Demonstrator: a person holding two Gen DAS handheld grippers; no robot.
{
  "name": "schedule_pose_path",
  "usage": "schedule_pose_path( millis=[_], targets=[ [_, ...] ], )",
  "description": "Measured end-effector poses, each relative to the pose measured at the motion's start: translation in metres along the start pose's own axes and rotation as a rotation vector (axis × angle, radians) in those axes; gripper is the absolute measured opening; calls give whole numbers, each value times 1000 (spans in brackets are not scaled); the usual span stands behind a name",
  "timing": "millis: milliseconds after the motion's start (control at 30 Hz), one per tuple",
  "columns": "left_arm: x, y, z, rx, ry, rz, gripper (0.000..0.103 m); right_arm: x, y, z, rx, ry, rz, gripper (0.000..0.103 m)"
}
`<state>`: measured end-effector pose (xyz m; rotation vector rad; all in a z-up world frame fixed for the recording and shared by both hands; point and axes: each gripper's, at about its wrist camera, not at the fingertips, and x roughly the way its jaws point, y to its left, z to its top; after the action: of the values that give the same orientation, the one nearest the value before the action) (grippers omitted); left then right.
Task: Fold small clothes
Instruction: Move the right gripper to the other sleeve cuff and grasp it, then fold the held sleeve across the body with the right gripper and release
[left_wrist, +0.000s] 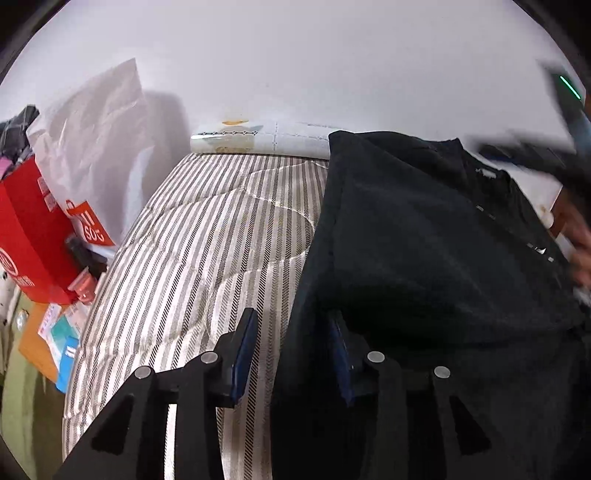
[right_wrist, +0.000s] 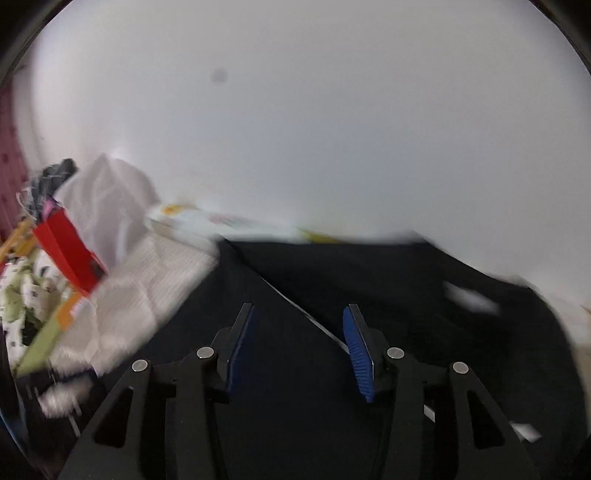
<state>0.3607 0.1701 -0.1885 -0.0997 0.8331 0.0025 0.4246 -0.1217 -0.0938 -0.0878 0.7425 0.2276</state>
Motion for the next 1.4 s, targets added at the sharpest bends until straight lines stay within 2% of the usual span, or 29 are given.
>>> schedule_pose_path(
  millis=[33,100,200,300,367,433,533,600,667,767,867,933,967,1033,1267,1300,1333,1400],
  targets=[
    [-4,2,-1,-12,-1,-19,37,-27,-23,-21,34,-4,-51,48],
    [-11,3,-2,-26,-6,-42,45,-63,-54,-50,104,-10,-114,48],
    [-25,-2,-3,-26,-29,-64,47,-133,-115,-116,227,10,-254,48],
    [-38,-16,-7,20,-26,-61,49,-188,-155,-168,294,33,-377,48],
    [-46,-22,-16,26,-15,-67,53,-233,-183,-214,337,29,-520,49],
    [-51,-28,-30,39,16,-69,54,-265,-211,-250,376,44,-635,57],
    [-57,-32,-54,62,47,-50,55,-292,-245,-308,457,114,-718,60],
    [-62,-33,-68,69,53,-41,59,-305,-264,-348,528,131,-727,60],
    [-65,-35,-77,92,59,-35,61,-306,-275,-373,564,156,-716,60],
    [-65,-39,-87,128,45,9,61,-302,-283,-393,562,161,-731,60],
    [-65,-43,-91,148,35,34,61,-296,-287,-400,555,164,-770,52],
    [-65,-42,-91,143,37,33,61,-293,-286,-399,521,161,-782,33],
    [-65,-41,-91,138,41,28,61,-290,-286,-398,520,159,-778,31],
    [-64,-38,-91,128,46,18,61,-289,-283,-402,507,160,-777,27],
    [-62,-40,-92,130,51,26,63,-291,-279,-408,523,155,-761,27],
    [-62,-40,-92,130,51,26,63,-294,-279,-410,534,147,-755,25],
    [-62,-40,-92,131,51,27,64,-288,-283,-404,542,146,-763,18],
    [-62,-40,-92,131,51,27,64,-284,-286,-401,552,140,-772,12]
  ],
)
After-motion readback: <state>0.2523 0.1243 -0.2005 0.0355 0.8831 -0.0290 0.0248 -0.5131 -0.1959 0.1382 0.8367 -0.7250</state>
